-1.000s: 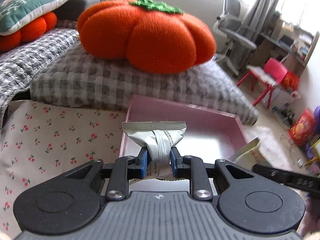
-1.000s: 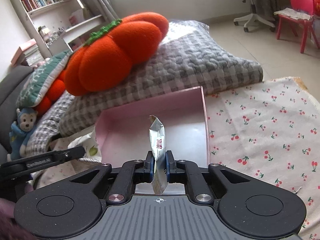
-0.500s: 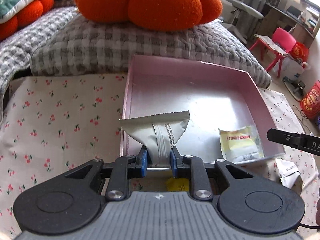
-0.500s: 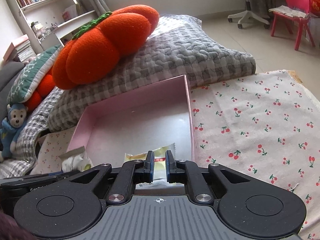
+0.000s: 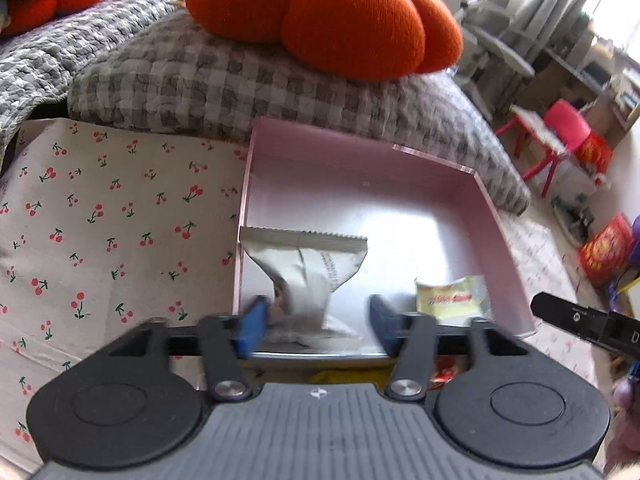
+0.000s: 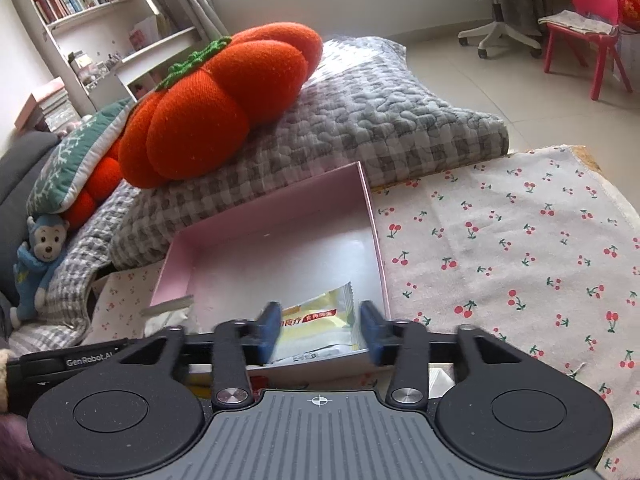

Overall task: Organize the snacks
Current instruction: 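Lower both packets into the pink box and open both tools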

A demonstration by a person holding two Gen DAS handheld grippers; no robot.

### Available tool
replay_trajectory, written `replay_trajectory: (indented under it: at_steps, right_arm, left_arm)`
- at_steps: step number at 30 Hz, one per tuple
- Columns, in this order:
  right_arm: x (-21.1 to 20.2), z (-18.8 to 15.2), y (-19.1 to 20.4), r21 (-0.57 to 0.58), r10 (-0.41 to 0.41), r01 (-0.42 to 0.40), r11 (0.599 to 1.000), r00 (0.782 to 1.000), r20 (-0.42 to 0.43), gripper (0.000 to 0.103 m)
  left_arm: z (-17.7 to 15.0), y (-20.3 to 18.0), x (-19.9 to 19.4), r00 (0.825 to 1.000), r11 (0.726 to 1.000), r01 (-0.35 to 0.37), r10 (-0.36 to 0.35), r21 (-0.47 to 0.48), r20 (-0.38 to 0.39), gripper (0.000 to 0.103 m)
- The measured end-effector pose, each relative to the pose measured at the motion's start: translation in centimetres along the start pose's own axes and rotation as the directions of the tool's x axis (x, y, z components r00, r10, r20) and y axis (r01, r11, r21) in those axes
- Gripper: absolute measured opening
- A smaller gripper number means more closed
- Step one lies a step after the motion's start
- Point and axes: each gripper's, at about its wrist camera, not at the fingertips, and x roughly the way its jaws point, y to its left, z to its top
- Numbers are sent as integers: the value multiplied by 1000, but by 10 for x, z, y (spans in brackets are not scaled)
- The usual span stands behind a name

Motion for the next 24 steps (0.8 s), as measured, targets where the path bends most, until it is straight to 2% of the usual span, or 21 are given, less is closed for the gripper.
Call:
replay_trajectory:
  at_steps: [2,5,8,12,16,24]
  right_arm:
    - [-7,1,1,2,4,-4,1000,1000,9,58]
    - [-18,1,4,5,12,-12,1000,1000,11,70]
    - [-30,-1,9,-6,17,-17,1000,1000,6,71]
    - [-46,-8,16,-25,8,-8,1000,1000,-8,81]
    - [-63,-16,22,-48,15,-16,999,1000,-20,83]
    - [-95,-33,32,-69,9,-13,998,999,-51,84]
  left_arm:
    - [1,-4,-7,1000,1000,-1,0,22,18,62]
    - [1,-11,-20,999,998,-18,16,59,42,77]
    - [-3,-17,-33,998,995,-36,31,89,57,84]
    - [-13,-22,-45,997,992,-64,58,108,59,91]
    - [-27,-24,-56,995,988,-88,81,126,55,94]
    - [-47,-28,-81,996,992,-80,77,97,34,99]
